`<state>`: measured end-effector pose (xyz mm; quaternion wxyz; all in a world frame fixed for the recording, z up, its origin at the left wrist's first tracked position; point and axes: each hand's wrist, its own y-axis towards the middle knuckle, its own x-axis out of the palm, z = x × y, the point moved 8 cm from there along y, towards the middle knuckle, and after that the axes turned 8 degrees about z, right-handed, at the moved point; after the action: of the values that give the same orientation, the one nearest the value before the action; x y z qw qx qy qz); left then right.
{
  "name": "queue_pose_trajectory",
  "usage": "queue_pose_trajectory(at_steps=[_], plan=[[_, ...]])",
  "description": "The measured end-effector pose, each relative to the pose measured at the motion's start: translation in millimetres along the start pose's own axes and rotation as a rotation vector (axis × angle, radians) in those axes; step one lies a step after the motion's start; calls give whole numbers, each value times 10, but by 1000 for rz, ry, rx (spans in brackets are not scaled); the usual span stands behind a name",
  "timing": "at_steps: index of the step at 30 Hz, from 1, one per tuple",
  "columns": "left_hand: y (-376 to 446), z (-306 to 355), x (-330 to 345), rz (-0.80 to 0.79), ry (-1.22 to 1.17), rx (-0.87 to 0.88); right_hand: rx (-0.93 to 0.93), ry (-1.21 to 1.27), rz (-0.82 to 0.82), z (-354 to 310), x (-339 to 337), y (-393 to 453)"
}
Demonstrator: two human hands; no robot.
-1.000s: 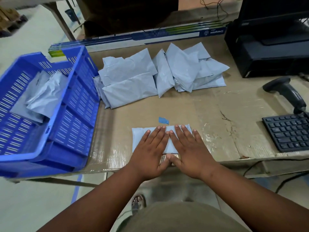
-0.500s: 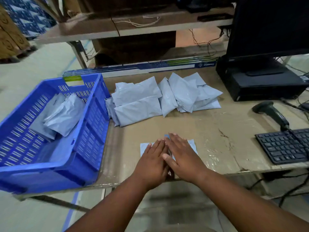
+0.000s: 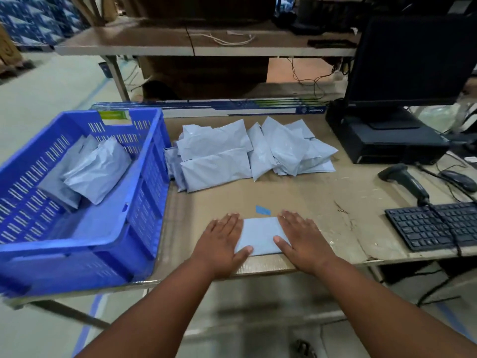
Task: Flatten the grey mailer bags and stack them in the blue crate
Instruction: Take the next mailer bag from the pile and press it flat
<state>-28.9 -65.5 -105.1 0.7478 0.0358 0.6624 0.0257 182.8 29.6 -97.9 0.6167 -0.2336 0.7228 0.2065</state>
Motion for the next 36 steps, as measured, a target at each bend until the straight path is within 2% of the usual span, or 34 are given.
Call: queue_pose_trajectory(at_steps=[6,9,11,13,16,18,22,26,31,36], plan=[[-161,-330,-54,-21,56,-93,136,-20,-48,428,-61,-111],[-160,-304,-150,19,-25,-149,180,29,31,413,-211,-124],[-90,-115,-256,98,-79,-120,115,45,88,205,-301,-56],[62,233,-344,157,-117,-2,-24,119,96,-140,-311,62],[293,678,-349,239,-237,163,-164,393,42,-576,-235,166],[306,697,-254,208,-256,149,-188,389,51,-620,-150,158],[139,432,-44,151,-74,41,-179,117,79,-394,-7,91],[93,238,15,54,0,-10,-139,8,45,-153,63,91],[-21,19,20,-34,30,-52,-91,-25,23,39,56,54],[89,-33,-222,-37,-38,-192,-59,111,77,189,-40,-35]])
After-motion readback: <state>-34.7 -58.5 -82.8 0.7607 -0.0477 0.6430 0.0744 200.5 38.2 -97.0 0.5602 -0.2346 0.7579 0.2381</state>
